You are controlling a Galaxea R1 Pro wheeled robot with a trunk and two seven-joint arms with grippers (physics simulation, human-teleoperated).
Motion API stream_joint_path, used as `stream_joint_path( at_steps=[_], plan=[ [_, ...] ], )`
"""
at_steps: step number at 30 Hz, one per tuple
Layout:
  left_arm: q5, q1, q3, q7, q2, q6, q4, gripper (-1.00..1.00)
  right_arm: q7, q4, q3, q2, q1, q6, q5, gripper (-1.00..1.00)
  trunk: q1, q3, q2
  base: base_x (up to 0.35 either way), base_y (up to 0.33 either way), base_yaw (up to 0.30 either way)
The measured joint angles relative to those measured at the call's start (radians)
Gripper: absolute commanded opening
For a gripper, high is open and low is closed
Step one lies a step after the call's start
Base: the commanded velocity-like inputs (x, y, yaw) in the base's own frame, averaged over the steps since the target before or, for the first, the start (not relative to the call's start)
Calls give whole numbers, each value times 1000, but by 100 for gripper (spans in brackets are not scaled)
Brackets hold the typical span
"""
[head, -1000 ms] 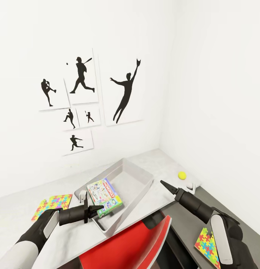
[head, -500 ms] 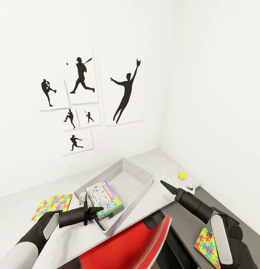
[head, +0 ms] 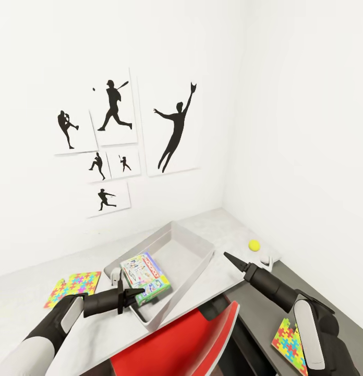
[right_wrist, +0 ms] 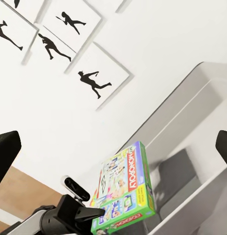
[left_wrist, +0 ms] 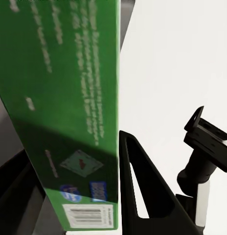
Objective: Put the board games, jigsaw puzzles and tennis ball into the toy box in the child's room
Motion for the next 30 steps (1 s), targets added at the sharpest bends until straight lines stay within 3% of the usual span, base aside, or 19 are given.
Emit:
stream_joint_path(
  at_steps=[20,21,30],
  plan=[
    [1,0,0,2,-8,0,1,-100,0,0,0,0,0,0,0,100,0,0,0,0,0,0],
    [1,0,0,2,-8,0,1,100,0,0,0,0,0,0,0,100,0,0,0,0,0,0],
    [-13,0,-1,6,-8,-3,1,100,0,0,0,0,0,0,0,100,0,0,0,0,0,0]
  ],
)
